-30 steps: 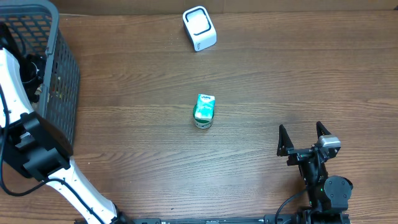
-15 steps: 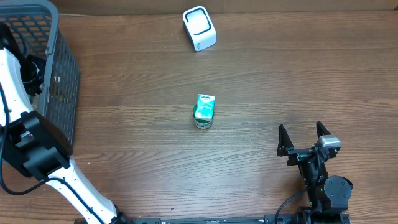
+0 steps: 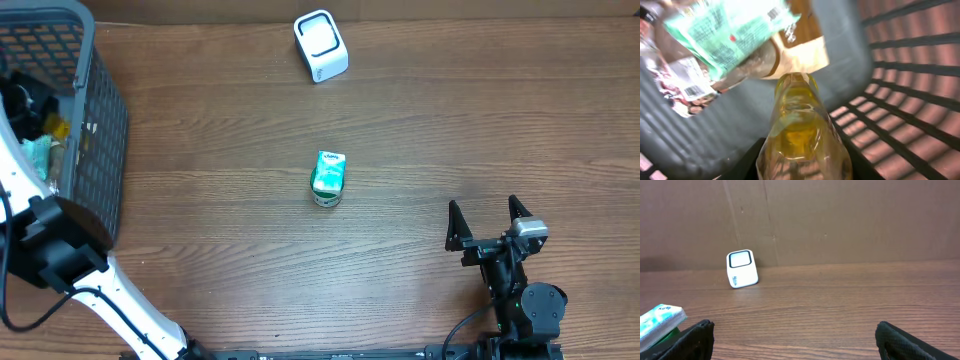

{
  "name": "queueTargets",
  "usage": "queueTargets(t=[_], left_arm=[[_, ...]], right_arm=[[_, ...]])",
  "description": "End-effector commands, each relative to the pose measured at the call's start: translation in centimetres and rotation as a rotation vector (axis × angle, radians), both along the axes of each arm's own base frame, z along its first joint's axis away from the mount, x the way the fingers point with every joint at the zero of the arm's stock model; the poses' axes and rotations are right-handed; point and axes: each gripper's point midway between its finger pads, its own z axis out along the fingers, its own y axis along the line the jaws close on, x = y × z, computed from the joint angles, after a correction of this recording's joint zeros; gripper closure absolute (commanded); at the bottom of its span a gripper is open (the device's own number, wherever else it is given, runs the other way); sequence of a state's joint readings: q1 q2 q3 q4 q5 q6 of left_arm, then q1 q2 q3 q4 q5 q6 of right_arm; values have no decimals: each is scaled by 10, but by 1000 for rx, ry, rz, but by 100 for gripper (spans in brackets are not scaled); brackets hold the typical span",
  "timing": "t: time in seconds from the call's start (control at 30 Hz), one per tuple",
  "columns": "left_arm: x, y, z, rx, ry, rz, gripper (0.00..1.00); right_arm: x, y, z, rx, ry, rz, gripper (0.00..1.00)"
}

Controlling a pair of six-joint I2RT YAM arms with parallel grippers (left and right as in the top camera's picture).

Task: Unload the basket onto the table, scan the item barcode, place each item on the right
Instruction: 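Grasp the yellow oil bottle with the left gripper and lift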

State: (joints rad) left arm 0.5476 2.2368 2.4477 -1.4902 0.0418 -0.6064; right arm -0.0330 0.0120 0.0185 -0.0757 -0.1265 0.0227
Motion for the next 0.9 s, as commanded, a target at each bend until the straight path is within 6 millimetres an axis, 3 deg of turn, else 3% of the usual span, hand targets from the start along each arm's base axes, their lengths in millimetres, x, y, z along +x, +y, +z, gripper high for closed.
queueTargets(t=[0.0,0.13,0.23,0.43,0.6,0.87], left_arm=[[-8,-11,95,105,-198,-54,83],[-13,-48,157,84,-392,-183,83],[-21,-80,194,68,-505,-305,83],[-55,-124,240,132,-592,-414,83],[-72,-167,250,123,-597,-521,82],[-66,-240,220,69,-487,-770,84]], right_arm=[[0,-2,-2,0,-2,-8,0],[0,-2,-2,0,-2,-8,0],[0,-2,-2,0,-2,-8,0],[0,-2,-2,0,-2,-8,0],[0,-2,-2,0,-2,-8,0],[0,-2,-2,0,-2,-8,0]])
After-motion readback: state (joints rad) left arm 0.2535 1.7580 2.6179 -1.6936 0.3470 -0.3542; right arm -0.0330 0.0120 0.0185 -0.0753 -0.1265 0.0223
